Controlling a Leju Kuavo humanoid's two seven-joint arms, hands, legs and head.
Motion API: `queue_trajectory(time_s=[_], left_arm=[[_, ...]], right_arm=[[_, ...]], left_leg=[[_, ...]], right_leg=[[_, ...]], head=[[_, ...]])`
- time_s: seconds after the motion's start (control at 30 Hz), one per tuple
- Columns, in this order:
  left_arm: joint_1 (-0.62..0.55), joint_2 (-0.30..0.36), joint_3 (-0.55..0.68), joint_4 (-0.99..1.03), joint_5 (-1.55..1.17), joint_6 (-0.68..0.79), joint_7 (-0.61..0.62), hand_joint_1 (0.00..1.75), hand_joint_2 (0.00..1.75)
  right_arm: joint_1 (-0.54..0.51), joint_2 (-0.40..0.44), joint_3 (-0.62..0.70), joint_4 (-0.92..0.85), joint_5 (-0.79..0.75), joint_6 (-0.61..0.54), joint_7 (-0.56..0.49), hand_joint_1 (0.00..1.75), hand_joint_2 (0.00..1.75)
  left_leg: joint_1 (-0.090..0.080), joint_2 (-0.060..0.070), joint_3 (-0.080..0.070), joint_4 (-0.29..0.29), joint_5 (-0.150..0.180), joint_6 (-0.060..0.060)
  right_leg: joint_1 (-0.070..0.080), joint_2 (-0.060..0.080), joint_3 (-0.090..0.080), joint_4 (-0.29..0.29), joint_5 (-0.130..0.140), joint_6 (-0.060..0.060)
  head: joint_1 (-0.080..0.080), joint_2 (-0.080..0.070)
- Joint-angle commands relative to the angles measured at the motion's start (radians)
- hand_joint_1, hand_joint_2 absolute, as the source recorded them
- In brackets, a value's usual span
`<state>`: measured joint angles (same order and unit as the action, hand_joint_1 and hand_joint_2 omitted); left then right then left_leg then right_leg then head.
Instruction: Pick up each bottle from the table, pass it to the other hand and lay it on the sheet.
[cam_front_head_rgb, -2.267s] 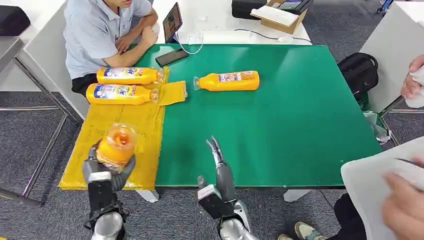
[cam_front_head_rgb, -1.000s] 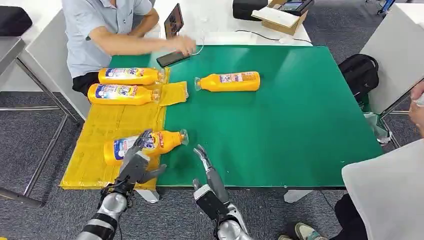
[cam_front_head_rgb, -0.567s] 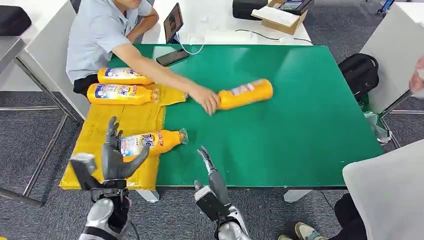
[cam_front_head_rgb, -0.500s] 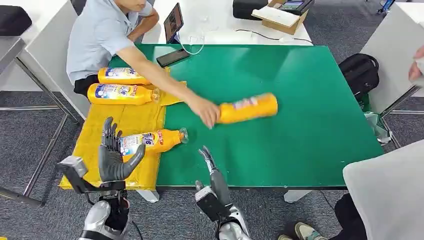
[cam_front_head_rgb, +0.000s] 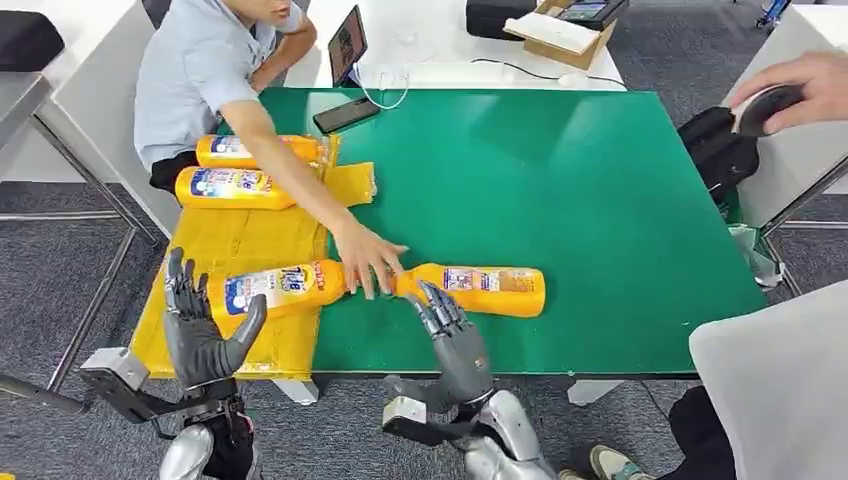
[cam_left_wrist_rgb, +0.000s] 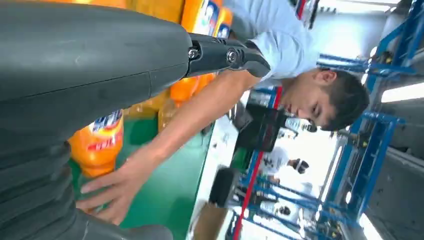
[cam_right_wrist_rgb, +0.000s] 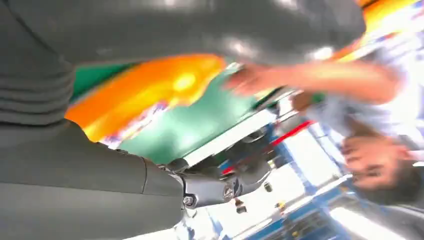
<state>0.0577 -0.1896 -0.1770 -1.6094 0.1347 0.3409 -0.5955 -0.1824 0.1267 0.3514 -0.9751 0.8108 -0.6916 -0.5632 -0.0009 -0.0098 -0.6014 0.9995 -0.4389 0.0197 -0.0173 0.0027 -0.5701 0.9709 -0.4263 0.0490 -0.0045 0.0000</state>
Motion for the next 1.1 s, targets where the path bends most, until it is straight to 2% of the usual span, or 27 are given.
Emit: queue_trajectory(time_s=[0.03, 0.07, 0.1, 0.17, 0.27, 0.47, 0.53, 0.77, 0.83, 0.97, 1.0, 1.03, 1.1], left_arm=[[-0.033, 0.022, -0.089, 0.041, -0.089, 0.076, 0.016, 0.00, 1.75], [-0.047, 0.021, -0.100, 0.064, -0.087, 0.076, 0.025, 0.00, 1.75], [-0.052, 0.020, -0.103, 0.072, -0.088, 0.077, 0.029, 0.00, 1.75], [-0.052, 0.020, -0.103, 0.072, -0.088, 0.077, 0.029, 0.00, 1.75], [-0.069, 0.023, -0.130, 0.101, -0.085, 0.078, 0.046, 0.00, 1.75], [-0.065, 0.035, -0.137, 0.107, -0.106, 0.089, 0.064, 0.00, 1.75], [-0.069, 0.035, -0.136, 0.114, -0.111, 0.092, 0.069, 0.00, 1.75], [-0.063, 0.034, -0.131, 0.113, -0.128, 0.102, 0.077, 0.00, 1.75], [-0.063, 0.034, -0.134, 0.115, -0.137, 0.102, 0.082, 0.00, 1.75], [-0.064, 0.036, -0.139, 0.113, -0.145, 0.098, 0.084, 0.00, 1.75], [-0.064, 0.036, -0.140, 0.113, -0.146, 0.098, 0.084, 0.00, 1.75], [-0.065, 0.037, -0.143, 0.113, -0.148, 0.095, 0.085, 0.00, 1.75], [-0.065, 0.040, -0.146, 0.113, -0.149, 0.090, 0.087, 0.00, 1.75]], right_arm=[[-0.236, -0.097, -0.040, 0.340, 0.105, -0.006, 0.154, 0.00, 0.00], [-0.263, -0.097, -0.050, 0.391, 0.141, -0.006, 0.180, 0.00, 0.00], [-0.272, -0.102, -0.052, 0.403, 0.172, -0.006, 0.200, 0.00, 1.75], [-0.272, -0.102, -0.052, 0.403, 0.172, -0.006, 0.200, 0.00, 1.75], [-0.321, -0.093, -0.118, 0.476, 0.283, -0.006, 0.259, 0.00, 1.75], [-0.363, -0.086, -0.113, 0.569, 0.282, 0.030, 0.309, 0.00, 1.75], [-0.374, -0.092, -0.096, 0.602, 0.296, 0.100, 0.353, 0.00, 1.75], [-0.382, -0.091, -0.077, 0.630, 0.324, 0.153, 0.446, 0.00, 1.75], [-0.391, -0.095, -0.075, 0.640, 0.326, 0.199, 0.475, 0.00, 1.75], [-0.392, -0.107, -0.084, 0.641, 0.307, 0.248, 0.464, 0.00, 1.75], [-0.392, -0.108, -0.084, 0.642, 0.305, 0.259, 0.463, 0.05, 1.75], [-0.391, -0.110, -0.087, 0.646, 0.295, 0.296, 0.457, 1.34, 1.75], [-0.391, -0.112, -0.083, 0.654, 0.294, 0.324, 0.456, 1.66, 1.75]], left_leg=[[0.000, 0.002, 0.004, -0.001, 0.000, 0.000], [0.000, 0.000, 0.002, 0.000, 0.001, 0.000], [0.000, 0.000, 0.002, 0.000, 0.000, 0.000], [0.000, 0.000, 0.002, 0.000, 0.000, 0.000], [-0.001, 0.000, 0.004, 0.000, 0.000, -0.001], [-0.002, 0.001, 0.002, 0.000, 0.000, 0.000], [-0.001, 0.000, 0.003, 0.000, 0.000, -0.001], [-0.001, 0.001, 0.002, 0.000, 0.000, 0.000], [-0.001, 0.000, 0.003, 0.000, 0.000, 0.000], [-0.001, 0.000, 0.005, 0.000, 0.001, 0.000], [0.000, -0.001, 0.007, 0.000, 0.001, -0.001], [-0.001, -0.001, 0.008, 0.000, 0.001, 0.000], [0.000, -0.002, 0.011, -0.001, 0.001, -0.001]], right_leg=[[0.000, 0.000, 0.004, -0.002, 0.001, -0.001], [0.000, -0.001, 0.003, -0.001, 0.001, -0.001], [0.000, 0.000, 0.003, -0.001, 0.001, -0.001], [0.000, 0.000, 0.003, -0.001, 0.001, -0.001], [0.000, -0.001, 0.005, -0.001, 0.001, -0.002], [-0.001, 0.000, 0.002, -0.001, 0.001, 0.000], [-0.001, -0.001, 0.003, -0.001, 0.000, -0.001], [-0.001, -0.001, 0.002, -0.001, 0.000, 0.000], [0.000, -0.001, 0.003, -0.001, 0.001, -0.001], [-0.001, -0.002, 0.005, -0.001, 0.001, 0.000], [0.000, -0.003, 0.007, -0.002, 0.001, -0.001], [0.000, -0.003, 0.008, -0.002, 0.000, -0.001], [0.000, -0.003, 0.011, -0.002, 0.000, -0.001]], head=[[0.000, 0.000], [0.001, 0.000], [0.001, 0.000], [0.001, 0.000], [0.000, 0.000], [0.000, 0.000], [0.000, 0.000], [0.000, 0.000], [0.001, 0.000], [0.000, 0.000], [0.000, 0.000], [0.001, 0.000], [0.001, 0.000]])
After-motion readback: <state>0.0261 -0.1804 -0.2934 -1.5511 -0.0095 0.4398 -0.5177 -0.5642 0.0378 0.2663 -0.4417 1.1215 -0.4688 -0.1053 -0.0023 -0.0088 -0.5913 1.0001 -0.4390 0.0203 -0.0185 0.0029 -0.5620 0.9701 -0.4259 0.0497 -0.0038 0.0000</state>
